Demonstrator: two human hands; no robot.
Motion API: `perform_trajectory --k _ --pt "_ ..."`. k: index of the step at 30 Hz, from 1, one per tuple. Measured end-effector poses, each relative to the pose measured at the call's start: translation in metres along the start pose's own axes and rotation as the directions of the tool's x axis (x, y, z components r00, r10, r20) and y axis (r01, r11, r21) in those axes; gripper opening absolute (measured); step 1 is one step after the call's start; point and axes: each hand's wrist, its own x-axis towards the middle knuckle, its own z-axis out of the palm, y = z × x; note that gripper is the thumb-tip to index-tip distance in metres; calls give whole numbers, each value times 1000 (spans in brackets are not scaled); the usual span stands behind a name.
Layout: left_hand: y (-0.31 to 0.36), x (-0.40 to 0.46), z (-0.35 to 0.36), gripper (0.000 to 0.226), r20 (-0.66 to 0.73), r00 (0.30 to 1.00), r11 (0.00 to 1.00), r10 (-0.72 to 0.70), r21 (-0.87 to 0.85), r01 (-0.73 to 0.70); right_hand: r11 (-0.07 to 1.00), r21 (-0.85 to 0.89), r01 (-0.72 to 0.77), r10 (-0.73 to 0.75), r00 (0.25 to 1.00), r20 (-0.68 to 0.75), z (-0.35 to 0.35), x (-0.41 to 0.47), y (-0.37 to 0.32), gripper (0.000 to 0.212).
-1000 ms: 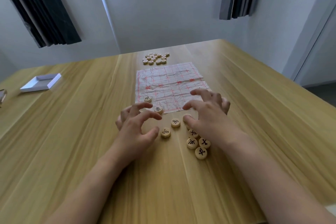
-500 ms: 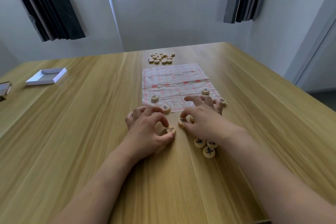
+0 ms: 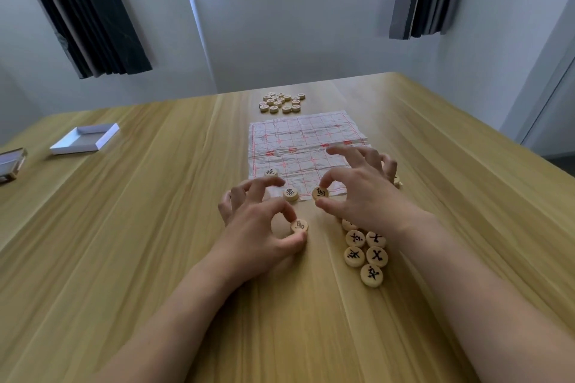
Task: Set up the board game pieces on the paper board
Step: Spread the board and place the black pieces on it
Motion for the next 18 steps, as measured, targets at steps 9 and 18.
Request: perform_trajectory --k 9,18 --pt "-30 43 -8 30 -202 973 990 -108 70 125 1000 4 10 -10 998 -62 10 26 -1 28" --pt "-46 46 1 33 -104 976 976 -194 77 202 1000 22 -3 6 991 -135 13 23 2 25"
